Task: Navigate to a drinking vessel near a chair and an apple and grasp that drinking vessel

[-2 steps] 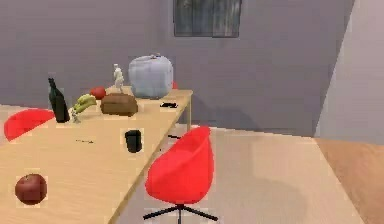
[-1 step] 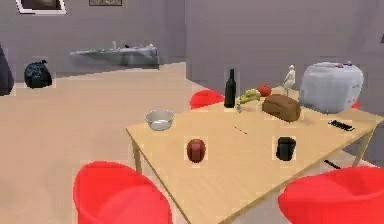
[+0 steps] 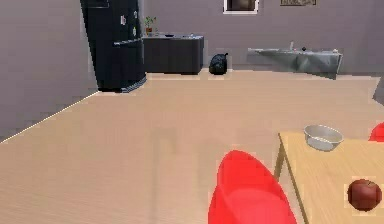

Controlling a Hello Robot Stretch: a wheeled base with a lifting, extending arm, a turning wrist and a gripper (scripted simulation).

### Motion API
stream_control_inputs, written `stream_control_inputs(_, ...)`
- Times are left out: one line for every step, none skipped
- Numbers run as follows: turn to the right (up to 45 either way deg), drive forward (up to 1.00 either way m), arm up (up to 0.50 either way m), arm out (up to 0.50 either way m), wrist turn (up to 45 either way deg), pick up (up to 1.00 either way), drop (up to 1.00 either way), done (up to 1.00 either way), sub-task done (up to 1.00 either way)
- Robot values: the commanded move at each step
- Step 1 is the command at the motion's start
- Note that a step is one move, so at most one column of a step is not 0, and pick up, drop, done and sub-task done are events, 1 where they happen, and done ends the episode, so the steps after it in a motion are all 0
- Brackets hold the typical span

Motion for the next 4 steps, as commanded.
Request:
stream_control_inputs(-15.0, 0.0, 0.0, 0.0, 0.0, 0.0, 0.0, 0.0, 0.0)
stream_control_inputs(45.0, 0.0, 0.0, 0.0, 0.0, 0.0, 0.0, 0.0, 0.0)
stream_control_inputs(45.0, 0.0, 0.0, 0.0, 0.0, 0.0, 0.0, 0.0, 0.0)
stream_control_inputs(6.0, 0.0, 0.0, 0.0, 0.0, 0.0, 0.0, 0.0, 0.0)
